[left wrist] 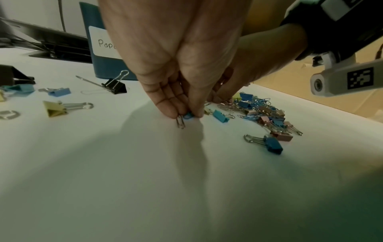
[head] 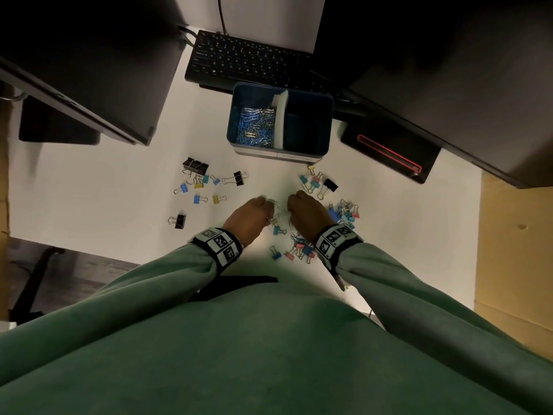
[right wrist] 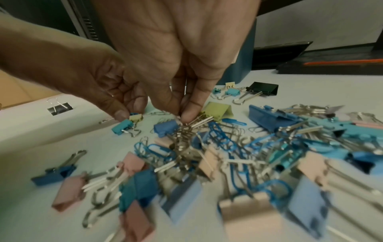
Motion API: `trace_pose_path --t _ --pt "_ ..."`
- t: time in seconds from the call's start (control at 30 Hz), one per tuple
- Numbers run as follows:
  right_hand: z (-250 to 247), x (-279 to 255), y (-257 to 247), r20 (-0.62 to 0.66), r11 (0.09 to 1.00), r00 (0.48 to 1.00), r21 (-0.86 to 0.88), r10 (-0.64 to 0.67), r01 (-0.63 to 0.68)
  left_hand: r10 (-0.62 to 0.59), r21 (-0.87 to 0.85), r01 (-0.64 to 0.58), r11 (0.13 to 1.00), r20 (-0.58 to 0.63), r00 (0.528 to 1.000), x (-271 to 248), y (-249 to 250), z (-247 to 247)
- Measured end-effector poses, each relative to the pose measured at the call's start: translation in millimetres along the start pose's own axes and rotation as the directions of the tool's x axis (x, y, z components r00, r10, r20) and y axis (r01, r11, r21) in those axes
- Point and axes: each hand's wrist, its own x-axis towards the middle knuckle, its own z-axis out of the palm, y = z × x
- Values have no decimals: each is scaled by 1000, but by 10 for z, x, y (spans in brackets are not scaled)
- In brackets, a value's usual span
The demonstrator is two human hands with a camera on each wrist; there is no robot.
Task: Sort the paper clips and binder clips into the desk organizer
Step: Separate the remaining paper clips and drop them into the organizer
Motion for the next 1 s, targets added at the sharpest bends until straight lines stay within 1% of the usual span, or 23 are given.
trace_pose_path --t 0.07,0.1,0.17,0.23,0.27,0.33,0.4,0.43,0.5,0.53,0.57,0.6,0.67,0.7,0.73,0.77,0.8,0.83,0.87,0.9,0.93,0.97,1.0 --pt "-9 -41 27 -22 1000 1000 18 17 -17 -9 -20 9 1000 -4 1000 7 5 -22" --pt "-16 -56 43 -38 997 998 68 40 -37 -23 -35 23 999 1 1000 0 13 -46" --pt "-93 -78 54 -82 963 990 255 114 -89 -51 -86 52 995 12 999 -22 24 -108" --pt "-273 -98 12 -116 905 981 415 157 -96 -91 -195 87 977 -12 996 -65 38 -246" --pt "-397 -104 -34 -132 876 978 475 162 -81 -117 -272 102 957 -40 992 -92 50 -357" --pt "-720 -81 -191 -211 800 965 600 157 1 -165 -411 104 905 -114 980 -118 95 -663" --pt "-1033 68 -371 -314 720 933 687 176 96 -199 -483 61 874 -240 950 -53 134 -1030" --pt "-1164 195 -449 -369 714 911 687 183 135 -212 -500 38 865 -296 931 18 142 -1203" --pt "-1347 487 -595 -463 766 870 617 171 178 -234 -502 23 865 -361 903 200 122 -1459" --pt "-1388 616 -644 -484 801 860 574 162 172 -235 -487 28 873 -370 899 292 97 -1526" --pt "-1412 710 -680 -482 835 863 529 152 149 -230 -468 33 883 -370 900 371 78 -1559" --pt "-1410 777 -682 -454 870 880 481 141 109 -231 -453 43 890 -369 900 432 63 -1564" --pt "-1371 754 -615 -388 933 915 359 113 37 -239 -412 56 909 -408 881 467 53 -1506" --pt "-1321 676 -554 -393 951 915 306 89 39 -242 -386 59 921 -446 862 434 52 -1446" --pt "-1253 567 -465 -431 961 901 267 51 73 -235 -358 54 932 -483 843 372 55 -1362" --pt "-1146 427 -361 -454 966 891 236 14 105 -208 -328 42 944 -491 846 293 68 -1244" --pt "-995 270 -253 -432 972 902 206 -17 117 -166 -298 31 954 -441 882 206 76 -1079" --pt "-823 89 -157 -350 980 936 171 -34 99 -108 -260 16 966 -345 932 107 114 -922" --pt "-637 -87 -57 -232 990 972 121 -45 75 -49 -199 8 980 -205 978 23 152 -743" --pt "-469 -246 20 -101 997 994 57 -42 48 8 -115 -15 993 -65 998 -44 194 -571" --pt "-303 -365 94 1 999 999 -6 -36 36 48 -20 -47 999 46 998 -88 235 -432" --pt "-173 -458 136 65 998 997 -51 -31 34 85 49 -92 995 117 989 -107 249 -293" --pt "-77 -518 165 87 997 995 -67 -39 45 113 79 -127 989 159 981 -110 243 -182"
